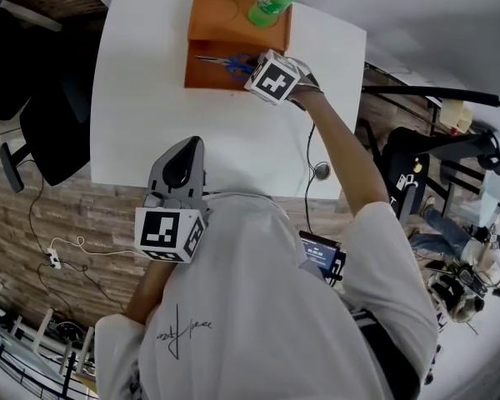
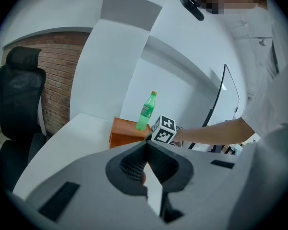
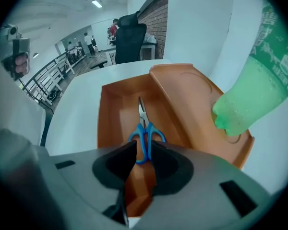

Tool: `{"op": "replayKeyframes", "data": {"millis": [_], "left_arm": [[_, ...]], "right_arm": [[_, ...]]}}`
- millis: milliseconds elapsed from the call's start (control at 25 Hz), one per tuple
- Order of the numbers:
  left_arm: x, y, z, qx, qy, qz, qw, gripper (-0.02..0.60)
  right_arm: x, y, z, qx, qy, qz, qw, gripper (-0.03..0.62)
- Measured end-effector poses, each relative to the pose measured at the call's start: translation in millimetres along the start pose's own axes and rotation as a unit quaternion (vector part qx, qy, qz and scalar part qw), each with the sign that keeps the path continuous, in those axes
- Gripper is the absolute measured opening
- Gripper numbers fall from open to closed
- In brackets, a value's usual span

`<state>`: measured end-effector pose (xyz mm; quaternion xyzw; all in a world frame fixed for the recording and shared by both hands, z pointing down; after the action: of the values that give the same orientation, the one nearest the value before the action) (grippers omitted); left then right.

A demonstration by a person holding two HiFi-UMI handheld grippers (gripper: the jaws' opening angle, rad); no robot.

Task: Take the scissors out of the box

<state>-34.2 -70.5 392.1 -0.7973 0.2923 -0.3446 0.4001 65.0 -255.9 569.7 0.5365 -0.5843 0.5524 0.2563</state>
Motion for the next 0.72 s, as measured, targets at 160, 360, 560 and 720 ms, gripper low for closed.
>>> {"op": "replayKeyframes", "data": {"millis": [160, 360, 560, 720], "left_arm": [[2.4, -1.6, -3.8, -0.002, 0.002, -0.007, 1.0, 0.008], [7.1, -3.1, -8.4, -0.006, -0.001, -0.015, 0.9999, 0.008], [11.7, -6.2, -12.0, -0.01, -0.001, -0.025, 0.9996, 0.008], [16.8, -6.8, -13.6, -0.013, -0.004, -0.031, 0.9994, 0.008]], "right_arm": [[5.9, 2.0, -1.1, -0.016, 0.003, -0.009, 1.0, 0.105], [10.8, 6.8, -2.0, -0.022, 0.008, -0.014, 1.0, 0.12], [14.1, 6.0, -2.6, -0.027, 0.013, -0.028, 0.999, 0.135], [16.0, 6.1, -3.9, -0.032, 0.019, -0.038, 0.999, 0.143]]}}
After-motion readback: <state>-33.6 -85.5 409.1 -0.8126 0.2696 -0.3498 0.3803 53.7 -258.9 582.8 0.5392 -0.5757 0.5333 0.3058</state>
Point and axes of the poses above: the fingertips, and each gripper's own axes: x forward along the fingers, z to its right, y out of its top, the point moved 3 cm from there along -x, backward along the fingers, and after that the axes turned 15 degrees about -y, right-handed, at the moved point
